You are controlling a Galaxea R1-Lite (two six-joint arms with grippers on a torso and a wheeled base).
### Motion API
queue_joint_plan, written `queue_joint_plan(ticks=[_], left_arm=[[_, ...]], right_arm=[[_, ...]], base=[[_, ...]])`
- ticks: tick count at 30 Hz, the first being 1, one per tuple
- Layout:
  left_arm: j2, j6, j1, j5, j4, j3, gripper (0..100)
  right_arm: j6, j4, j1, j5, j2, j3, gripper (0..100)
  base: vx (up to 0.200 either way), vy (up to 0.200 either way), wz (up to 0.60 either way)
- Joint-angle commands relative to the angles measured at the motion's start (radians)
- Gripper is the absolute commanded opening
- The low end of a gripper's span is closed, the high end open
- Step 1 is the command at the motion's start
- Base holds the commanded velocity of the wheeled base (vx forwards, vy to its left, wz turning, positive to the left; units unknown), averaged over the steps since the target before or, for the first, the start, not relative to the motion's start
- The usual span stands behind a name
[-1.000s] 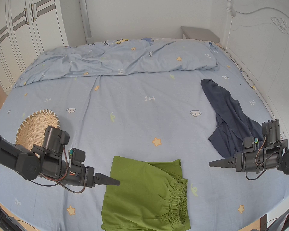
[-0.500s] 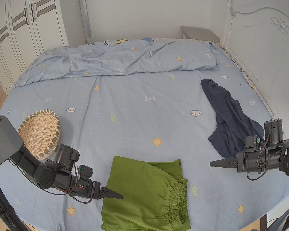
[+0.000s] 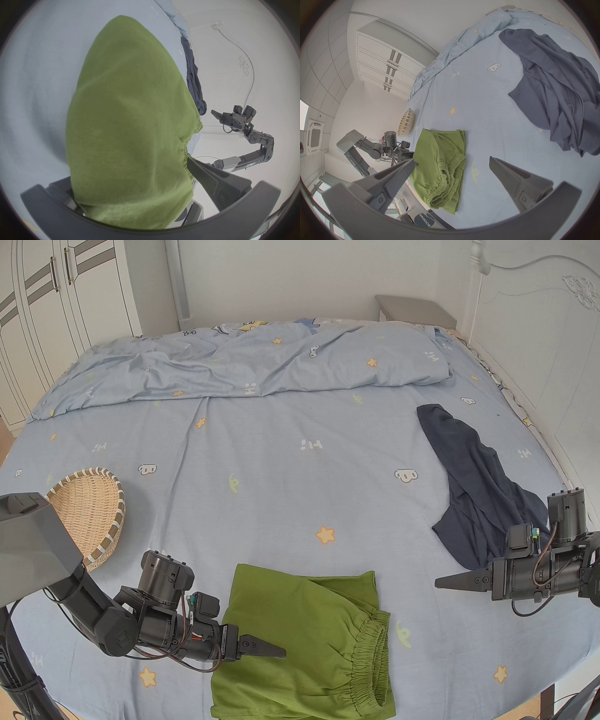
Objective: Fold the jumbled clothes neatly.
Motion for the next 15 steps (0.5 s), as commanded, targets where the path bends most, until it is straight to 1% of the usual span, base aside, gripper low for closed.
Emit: queue_joint_plan(ticks=[1,3,4,6,9,10,11,12,13,14,15], left_arm=[[0.009,-0.012,-0.014,0.002,-0.018,0.013,100],[0.008,-0.012,-0.009,0.003,-0.029,0.018,100],[0.008,-0.010,-0.009,0.003,-0.029,0.018,0],[0.005,-0.009,-0.006,0.005,-0.032,0.017,0],[-0.008,-0.006,-0.001,0.038,-0.029,0.026,0],[-0.015,-0.003,0.000,0.064,-0.034,0.033,0],[-0.015,-0.003,0.000,0.064,-0.034,0.033,0],[-0.037,-0.004,0.002,0.115,-0.034,0.032,0],[-0.050,-0.009,0.005,0.149,-0.034,0.032,0],[-0.054,-0.009,0.005,0.155,-0.034,0.032,0],[-0.095,-0.013,0.017,0.192,-0.027,0.029,0]], right_arm=[[0.000,-0.001,0.000,0.000,0.007,0.001,100],[0.000,-0.001,0.000,0.000,0.007,0.001,100],[0.000,-0.001,0.000,0.000,0.007,0.001,100],[0.000,-0.001,0.002,0.000,0.007,0.001,100],[0.000,-0.001,0.002,0.000,0.007,0.001,100],[0.000,0.001,0.002,0.000,0.008,0.001,100],[0.000,0.001,0.002,0.000,0.008,0.001,100],[0.000,-0.001,0.002,0.000,0.016,0.000,100],[0.000,-0.001,0.002,0.000,0.017,0.000,100],[0.000,-0.001,0.002,0.000,0.017,0.000,100],[0.000,-0.001,0.002,0.002,0.017,-0.002,100]], base=[[0.000,0.000,0.00],[0.000,0.000,0.00],[0.000,0.000,0.00],[0.000,0.000,0.00],[0.000,0.000,0.00],[0.000,0.000,0.00],[0.000,0.000,0.00],[0.000,0.000,0.00],[0.000,0.000,0.00],[0.000,0.000,0.00],[0.000,0.000,0.00]])
